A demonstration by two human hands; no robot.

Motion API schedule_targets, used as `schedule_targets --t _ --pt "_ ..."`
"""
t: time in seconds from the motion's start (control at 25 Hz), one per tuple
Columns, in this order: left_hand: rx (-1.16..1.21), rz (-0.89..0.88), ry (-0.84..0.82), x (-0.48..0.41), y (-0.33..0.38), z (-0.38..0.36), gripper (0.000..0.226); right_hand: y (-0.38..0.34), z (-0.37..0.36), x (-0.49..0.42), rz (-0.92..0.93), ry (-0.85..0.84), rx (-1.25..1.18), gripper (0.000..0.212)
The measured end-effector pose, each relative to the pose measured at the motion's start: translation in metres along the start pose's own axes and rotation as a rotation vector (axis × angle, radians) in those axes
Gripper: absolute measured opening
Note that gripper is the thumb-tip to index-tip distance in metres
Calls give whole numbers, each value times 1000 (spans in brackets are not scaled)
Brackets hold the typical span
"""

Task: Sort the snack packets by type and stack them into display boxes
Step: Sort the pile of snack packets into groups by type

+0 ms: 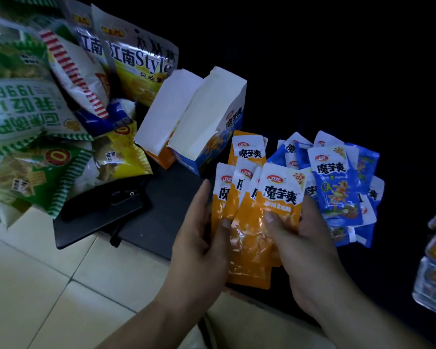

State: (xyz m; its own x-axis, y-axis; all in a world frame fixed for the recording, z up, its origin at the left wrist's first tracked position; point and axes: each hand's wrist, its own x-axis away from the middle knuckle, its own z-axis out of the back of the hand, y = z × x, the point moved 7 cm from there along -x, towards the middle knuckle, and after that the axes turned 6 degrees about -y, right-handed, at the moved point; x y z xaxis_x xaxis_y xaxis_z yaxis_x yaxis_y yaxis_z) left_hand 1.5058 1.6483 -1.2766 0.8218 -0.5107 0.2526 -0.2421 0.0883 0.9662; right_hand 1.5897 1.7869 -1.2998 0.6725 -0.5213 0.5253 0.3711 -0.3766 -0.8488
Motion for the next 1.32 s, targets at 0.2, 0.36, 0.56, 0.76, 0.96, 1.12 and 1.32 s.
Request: schedule_targets --t 0.2,0.36,0.56,0.76,0.96,1.12,1.32 --pt "-224 -75 -26 -4 0 0 72 -10 -4 -11 33 -56 107 88" --pt "-269 -106 -10 -8 11 -4 72 4 -5 -16 -25 -97 46 82" --pt "-354 -156 -74 -58 35 -3 59 -26 -8 -32 73 -5 68 99" --pt "-603 -118 -188 -102 23 0 41 -68 -17 -70 222 178 266 96" --pt "-901 -121 -311 -83 -5 1 62 -56 -31 -83 138 103 408 86" --pt "-995 -134 -295 -78 -1 1 65 -56 -12 -75 191 -50 356 68" --pt "-1427 -488 -360 -65 -1 -43 56 -64 35 -66 358 -67 563 54"
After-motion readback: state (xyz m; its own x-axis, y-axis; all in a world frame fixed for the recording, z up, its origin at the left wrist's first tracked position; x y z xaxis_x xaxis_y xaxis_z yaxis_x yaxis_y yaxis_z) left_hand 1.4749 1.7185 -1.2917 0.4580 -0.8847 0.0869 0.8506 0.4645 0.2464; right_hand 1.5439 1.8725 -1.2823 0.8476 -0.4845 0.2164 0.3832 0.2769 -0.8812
